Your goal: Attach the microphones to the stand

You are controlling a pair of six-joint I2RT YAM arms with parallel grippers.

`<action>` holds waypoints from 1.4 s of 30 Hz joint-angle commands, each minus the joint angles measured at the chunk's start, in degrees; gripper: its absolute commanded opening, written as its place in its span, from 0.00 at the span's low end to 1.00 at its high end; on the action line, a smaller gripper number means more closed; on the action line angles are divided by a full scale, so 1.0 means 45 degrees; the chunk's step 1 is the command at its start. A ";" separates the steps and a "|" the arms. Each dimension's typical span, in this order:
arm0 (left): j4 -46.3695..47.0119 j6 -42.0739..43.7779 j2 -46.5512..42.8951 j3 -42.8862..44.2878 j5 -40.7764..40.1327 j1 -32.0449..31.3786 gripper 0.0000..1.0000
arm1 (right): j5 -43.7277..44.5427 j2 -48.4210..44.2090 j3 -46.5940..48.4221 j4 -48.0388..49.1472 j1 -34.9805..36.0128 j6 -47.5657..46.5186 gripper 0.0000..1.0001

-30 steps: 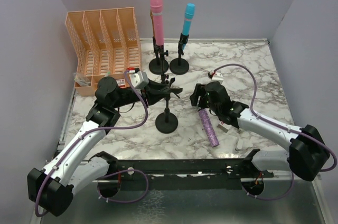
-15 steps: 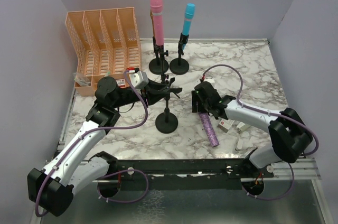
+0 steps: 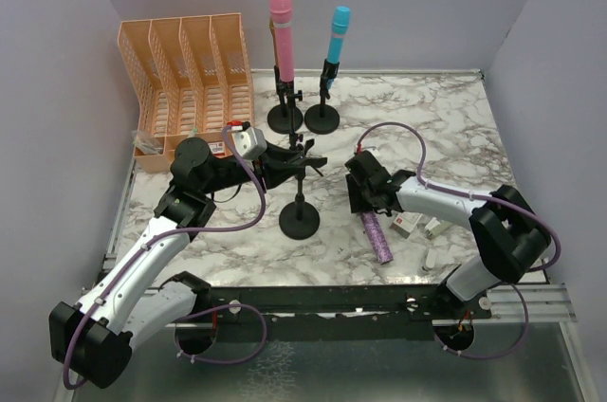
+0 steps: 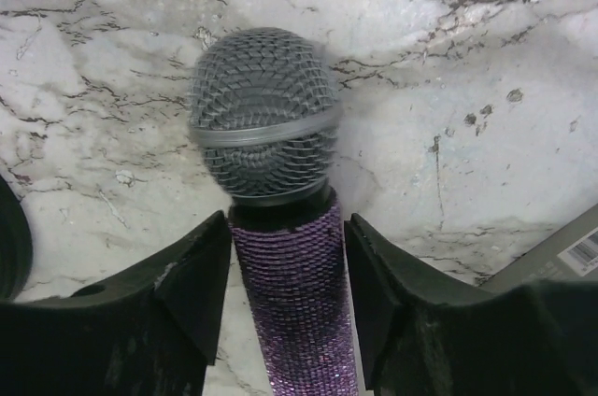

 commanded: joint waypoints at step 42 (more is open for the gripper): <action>0.0393 -0.0660 0.0161 -0.0115 0.0130 0.0088 0.00 | -0.7268 -0.5347 -0.1439 1.7310 0.0016 -0.2736 0.01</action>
